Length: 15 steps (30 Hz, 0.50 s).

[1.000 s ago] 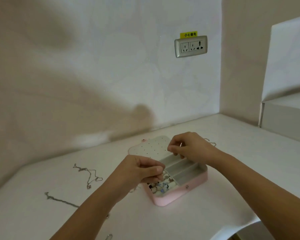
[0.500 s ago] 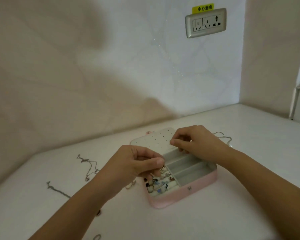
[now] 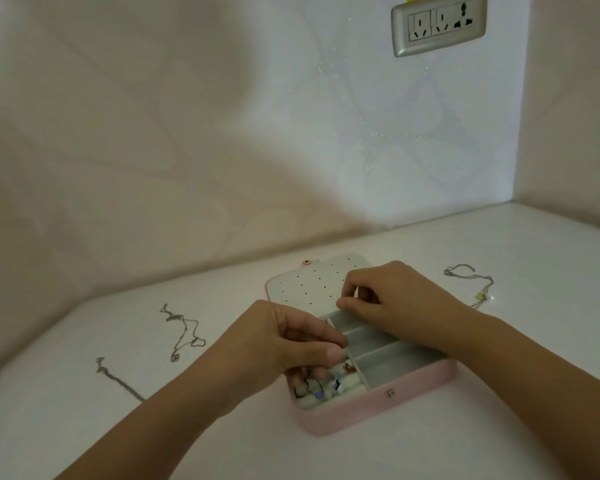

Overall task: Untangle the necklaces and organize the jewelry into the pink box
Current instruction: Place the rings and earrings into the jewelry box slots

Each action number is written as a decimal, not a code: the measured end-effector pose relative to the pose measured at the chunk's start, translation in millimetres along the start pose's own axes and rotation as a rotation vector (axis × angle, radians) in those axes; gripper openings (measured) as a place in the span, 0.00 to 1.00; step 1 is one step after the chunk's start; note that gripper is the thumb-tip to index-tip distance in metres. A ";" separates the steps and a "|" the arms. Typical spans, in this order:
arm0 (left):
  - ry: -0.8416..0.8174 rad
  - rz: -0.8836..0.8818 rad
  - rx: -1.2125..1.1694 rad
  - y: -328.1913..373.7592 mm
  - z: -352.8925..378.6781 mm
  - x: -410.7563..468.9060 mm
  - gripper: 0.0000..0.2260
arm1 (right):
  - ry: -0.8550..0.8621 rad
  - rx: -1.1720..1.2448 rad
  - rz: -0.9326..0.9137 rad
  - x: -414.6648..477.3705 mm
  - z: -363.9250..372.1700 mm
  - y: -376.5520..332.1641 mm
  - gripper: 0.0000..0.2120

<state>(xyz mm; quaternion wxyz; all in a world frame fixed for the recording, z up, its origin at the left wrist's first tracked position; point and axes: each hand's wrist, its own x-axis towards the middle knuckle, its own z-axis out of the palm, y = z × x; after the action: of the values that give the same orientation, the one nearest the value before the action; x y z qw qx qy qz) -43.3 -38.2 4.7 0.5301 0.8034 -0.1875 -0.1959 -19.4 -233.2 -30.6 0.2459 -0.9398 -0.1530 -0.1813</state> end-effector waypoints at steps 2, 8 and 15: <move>0.040 0.002 0.053 0.4 3.5 -0.5 0.04 | 0.001 -0.001 -0.002 -0.1 -0.3 -0.4 0.09; 0.117 0.117 0.215 -7.4 11.3 0.6 0.06 | -0.002 -0.013 -0.003 -0.2 -1.2 -1.9 0.10; 0.241 0.140 0.276 -14.2 21.6 -0.9 0.05 | -0.006 -0.024 0.006 -0.1 -2.0 -1.3 0.11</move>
<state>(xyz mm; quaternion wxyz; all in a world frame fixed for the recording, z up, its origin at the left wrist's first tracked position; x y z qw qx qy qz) -53.9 -49.3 -16.1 0.4459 0.8711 -0.2031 -0.0337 -20.5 -233.2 -28.4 0.2348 -0.9437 -0.1487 -0.1795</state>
